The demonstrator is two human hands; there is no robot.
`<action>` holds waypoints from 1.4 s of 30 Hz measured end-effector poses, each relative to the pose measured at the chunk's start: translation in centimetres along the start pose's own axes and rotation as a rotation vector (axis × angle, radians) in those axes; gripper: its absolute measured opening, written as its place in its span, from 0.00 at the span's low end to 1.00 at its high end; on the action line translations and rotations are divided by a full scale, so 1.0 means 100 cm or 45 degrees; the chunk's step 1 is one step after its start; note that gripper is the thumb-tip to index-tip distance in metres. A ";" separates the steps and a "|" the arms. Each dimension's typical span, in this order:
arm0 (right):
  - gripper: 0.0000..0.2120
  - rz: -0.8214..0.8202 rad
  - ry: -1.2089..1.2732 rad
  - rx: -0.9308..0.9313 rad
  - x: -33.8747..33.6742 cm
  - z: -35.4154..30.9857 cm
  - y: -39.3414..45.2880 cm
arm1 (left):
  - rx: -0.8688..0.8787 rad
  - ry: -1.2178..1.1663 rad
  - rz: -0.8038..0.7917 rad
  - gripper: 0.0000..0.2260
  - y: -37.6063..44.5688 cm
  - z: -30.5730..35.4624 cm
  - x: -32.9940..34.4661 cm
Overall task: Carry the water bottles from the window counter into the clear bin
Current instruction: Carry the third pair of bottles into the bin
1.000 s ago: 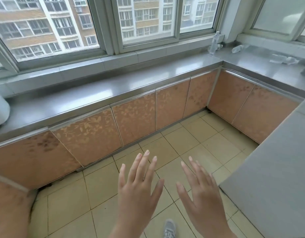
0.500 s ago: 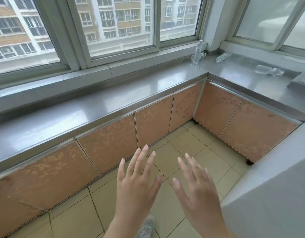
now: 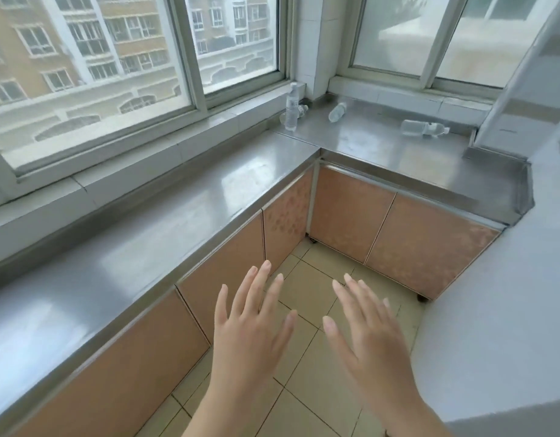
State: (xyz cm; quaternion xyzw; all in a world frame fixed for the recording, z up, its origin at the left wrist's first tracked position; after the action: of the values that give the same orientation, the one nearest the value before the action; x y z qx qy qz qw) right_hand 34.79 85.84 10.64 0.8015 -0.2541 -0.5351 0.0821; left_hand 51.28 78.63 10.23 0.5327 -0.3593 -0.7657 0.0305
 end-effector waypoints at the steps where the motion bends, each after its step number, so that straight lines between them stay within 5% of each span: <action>1: 0.27 0.015 -0.007 0.029 0.003 0.005 0.013 | 0.016 -0.014 -0.016 0.24 0.013 0.000 0.010; 20: 0.28 -0.045 -0.026 0.048 0.076 0.176 0.333 | 0.048 -0.039 -0.107 0.24 0.303 0.055 0.236; 42: 0.29 -0.126 -0.190 0.021 0.174 0.285 0.645 | -0.007 -0.014 -0.118 0.24 0.568 0.013 0.457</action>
State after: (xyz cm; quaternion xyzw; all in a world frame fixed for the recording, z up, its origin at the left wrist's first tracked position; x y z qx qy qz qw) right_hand -6.30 25.92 10.70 0.7716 -0.2241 -0.5946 0.0300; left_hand 11.42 17.67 7.32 0.5445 -0.3322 -0.7702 -0.0054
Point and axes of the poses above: each hand's wrist, its own y-axis towards the middle knuckle, its own x-axis out of the palm, z = x × y, the point moved 3 cm from there along y, towards the middle knuckle, and after that the axes turned 9 degrees about z, right-handed, at the moved point
